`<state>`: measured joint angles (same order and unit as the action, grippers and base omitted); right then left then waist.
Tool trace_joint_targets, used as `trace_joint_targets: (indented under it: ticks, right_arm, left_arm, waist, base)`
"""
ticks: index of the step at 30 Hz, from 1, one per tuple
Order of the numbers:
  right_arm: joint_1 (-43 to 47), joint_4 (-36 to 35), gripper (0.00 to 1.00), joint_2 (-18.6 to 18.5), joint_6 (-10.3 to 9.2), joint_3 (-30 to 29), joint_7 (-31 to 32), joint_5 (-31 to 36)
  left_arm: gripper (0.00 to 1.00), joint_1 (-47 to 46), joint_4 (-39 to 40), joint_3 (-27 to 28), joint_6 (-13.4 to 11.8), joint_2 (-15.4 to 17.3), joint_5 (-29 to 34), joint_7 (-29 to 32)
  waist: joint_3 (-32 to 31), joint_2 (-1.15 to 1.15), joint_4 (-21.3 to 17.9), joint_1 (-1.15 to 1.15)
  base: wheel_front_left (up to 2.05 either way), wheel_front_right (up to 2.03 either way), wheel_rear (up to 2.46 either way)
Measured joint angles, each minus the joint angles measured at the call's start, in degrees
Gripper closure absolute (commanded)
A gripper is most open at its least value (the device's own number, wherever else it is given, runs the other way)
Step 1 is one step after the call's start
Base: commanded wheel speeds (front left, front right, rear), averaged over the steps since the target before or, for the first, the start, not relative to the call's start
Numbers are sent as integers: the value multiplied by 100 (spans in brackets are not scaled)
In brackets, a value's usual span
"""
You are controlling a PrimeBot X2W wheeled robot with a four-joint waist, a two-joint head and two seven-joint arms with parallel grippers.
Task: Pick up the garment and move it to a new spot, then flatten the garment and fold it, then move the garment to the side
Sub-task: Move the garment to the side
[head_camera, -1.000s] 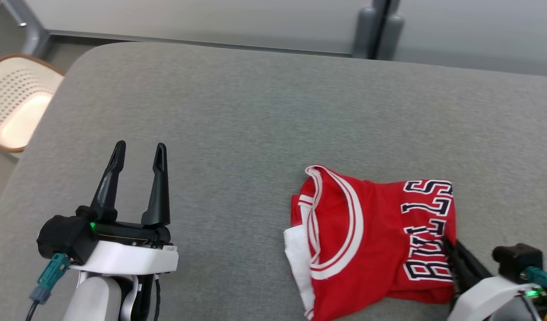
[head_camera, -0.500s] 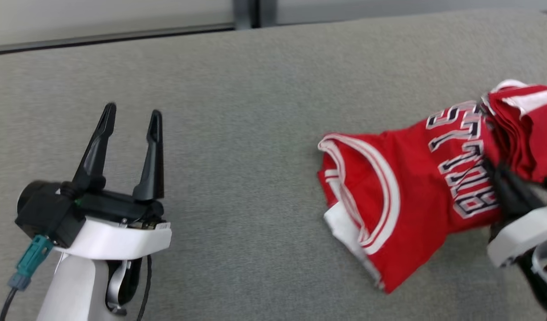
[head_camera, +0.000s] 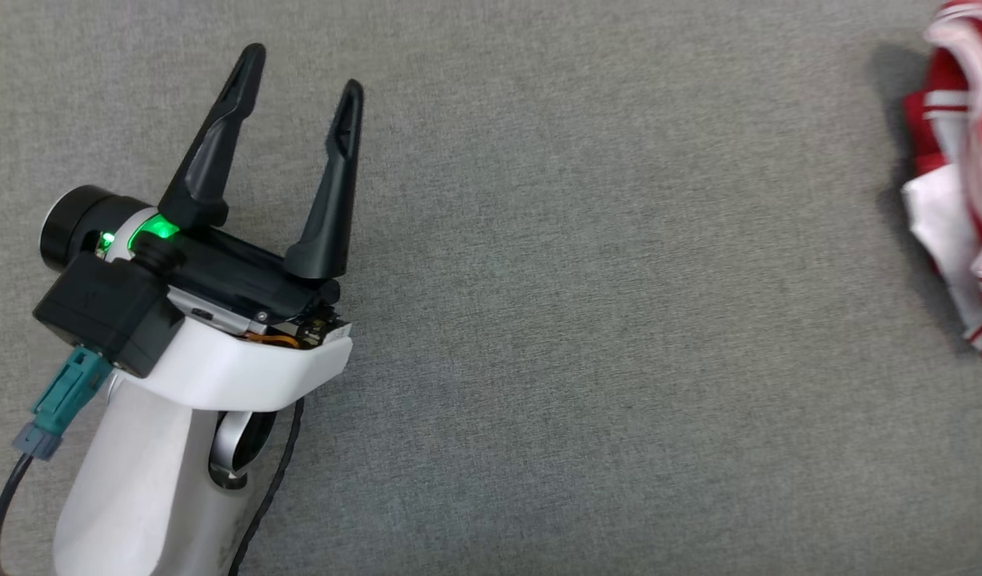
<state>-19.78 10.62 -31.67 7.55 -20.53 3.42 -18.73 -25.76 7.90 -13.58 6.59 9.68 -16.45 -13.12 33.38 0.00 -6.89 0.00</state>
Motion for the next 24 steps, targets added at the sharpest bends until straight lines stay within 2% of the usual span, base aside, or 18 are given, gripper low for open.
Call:
trace_joint_targets:
  ticks: [4,6,7,8,16,20,24]
  right_arm:
    - [-14,452,100,47,0,-287,-32,-91]
    - [-62,739,55,124,-1,-310,9,-74]
    - [-120,838,22,186,0,-324,-54,-96]
    - [-199,973,0,223,0,-355,-99,-86]
    - [-205,1403,0,531,0,-387,-849,103]
    - [89,1006,0,866,0,-170,-1269,203]
    - [438,294,0,1349,-1,181,-1427,433]
  left_arm:
    - [0,-172,24,-127,34,60,34,0]
    - [0,-237,44,-161,38,80,33,0]
    - [0,-263,44,-190,40,88,33,1]
    - [0,-277,52,-209,41,92,32,0]
    - [0,-127,-137,-205,14,204,-16,-20]
    - [0,192,-281,-110,-83,214,-87,-55]
    - [0,502,-345,2,-204,222,-141,-86]
  waist:
    - [219,0,84,0]
    - [288,0,123,0]
    - [310,0,142,0]
    - [324,0,153,0]
    - [45,0,130,0]
    - [-288,0,91,0]
    - [-646,0,60,0]
  base:
    - [0,0,0]
    - [0,0,0]
    - [0,0,0]
    - [0,0,0]
    - [0,0,0]
    - [0,0,0]
    - [0,0,0]
